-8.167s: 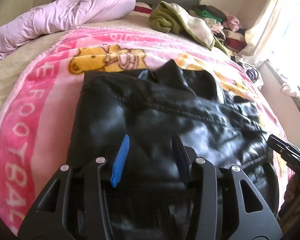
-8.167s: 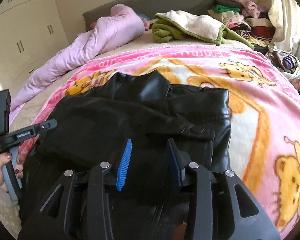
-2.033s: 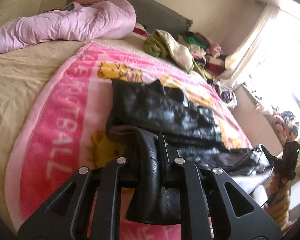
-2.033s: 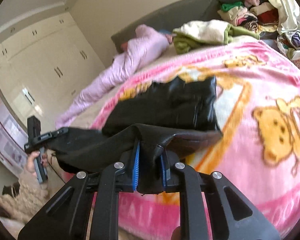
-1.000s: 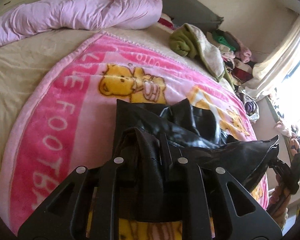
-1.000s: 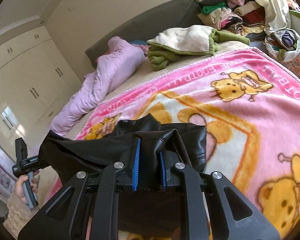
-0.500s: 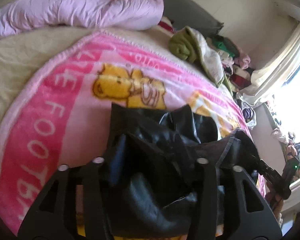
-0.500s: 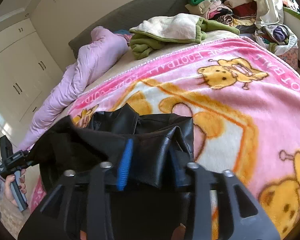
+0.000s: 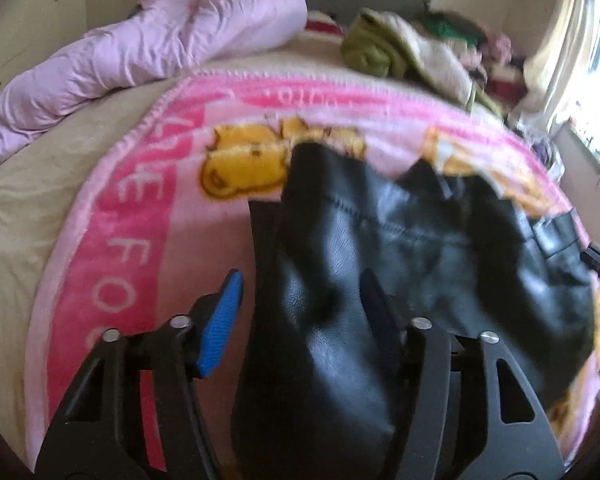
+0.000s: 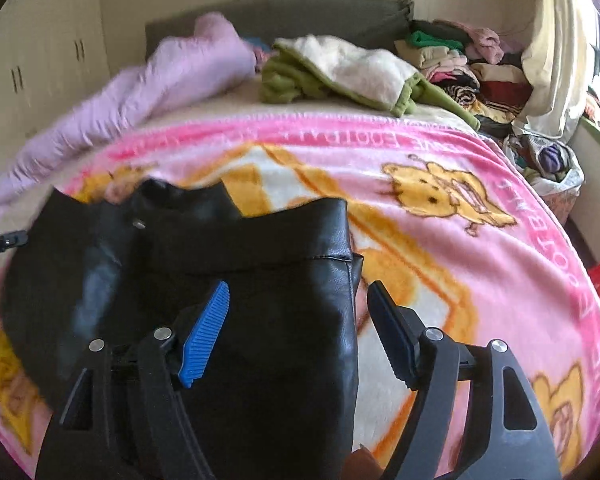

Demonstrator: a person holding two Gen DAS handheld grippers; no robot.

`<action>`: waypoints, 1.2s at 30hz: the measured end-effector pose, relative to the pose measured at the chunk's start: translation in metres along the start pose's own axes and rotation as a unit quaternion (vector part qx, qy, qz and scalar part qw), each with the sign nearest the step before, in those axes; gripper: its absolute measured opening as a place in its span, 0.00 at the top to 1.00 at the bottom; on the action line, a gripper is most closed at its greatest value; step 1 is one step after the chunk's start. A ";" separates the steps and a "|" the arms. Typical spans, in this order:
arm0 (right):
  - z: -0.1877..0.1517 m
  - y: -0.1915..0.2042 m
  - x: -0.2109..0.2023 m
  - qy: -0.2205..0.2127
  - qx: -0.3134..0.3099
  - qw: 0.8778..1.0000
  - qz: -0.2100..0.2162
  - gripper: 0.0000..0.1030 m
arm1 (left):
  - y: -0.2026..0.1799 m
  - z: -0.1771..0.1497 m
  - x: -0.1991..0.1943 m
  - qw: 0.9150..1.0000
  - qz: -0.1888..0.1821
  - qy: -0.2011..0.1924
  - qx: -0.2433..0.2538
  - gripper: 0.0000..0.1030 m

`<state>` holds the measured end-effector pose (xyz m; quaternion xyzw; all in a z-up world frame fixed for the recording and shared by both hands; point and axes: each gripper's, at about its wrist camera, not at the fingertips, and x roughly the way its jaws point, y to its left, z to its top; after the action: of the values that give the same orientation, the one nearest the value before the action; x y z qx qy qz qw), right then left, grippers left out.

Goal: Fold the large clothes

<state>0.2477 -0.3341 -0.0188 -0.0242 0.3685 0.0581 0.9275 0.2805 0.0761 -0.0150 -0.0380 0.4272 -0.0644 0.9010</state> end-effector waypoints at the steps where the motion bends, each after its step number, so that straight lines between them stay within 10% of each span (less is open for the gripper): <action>1: 0.000 0.002 0.007 -0.001 -0.009 1.000 -0.007 0.61 | -0.002 -0.001 0.004 1.000 0.002 -0.002 0.005 0.70; 3: 0.000 0.000 0.009 -0.007 -0.006 1.000 -0.018 0.89 | -0.002 -0.001 0.000 1.000 0.004 -0.016 0.004 0.93; 5: 0.004 -0.006 -0.005 -0.036 0.016 0.999 -0.007 0.93 | 0.002 0.003 -0.017 0.999 -0.016 -0.048 -0.012 0.96; 11: 0.031 -0.031 -0.020 -0.093 0.093 0.991 0.032 0.93 | -0.005 0.024 -0.041 0.993 -0.013 -0.113 -0.014 0.97; 36: 0.008 -0.023 0.068 0.033 0.079 0.995 -0.046 0.77 | 0.003 0.014 0.036 0.999 0.045 -0.025 -0.010 0.76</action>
<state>0.3047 -0.3499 -0.0593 0.0307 0.4010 -0.0147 0.9154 0.3144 0.0736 -0.0342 -0.0289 0.4065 -0.0186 0.9130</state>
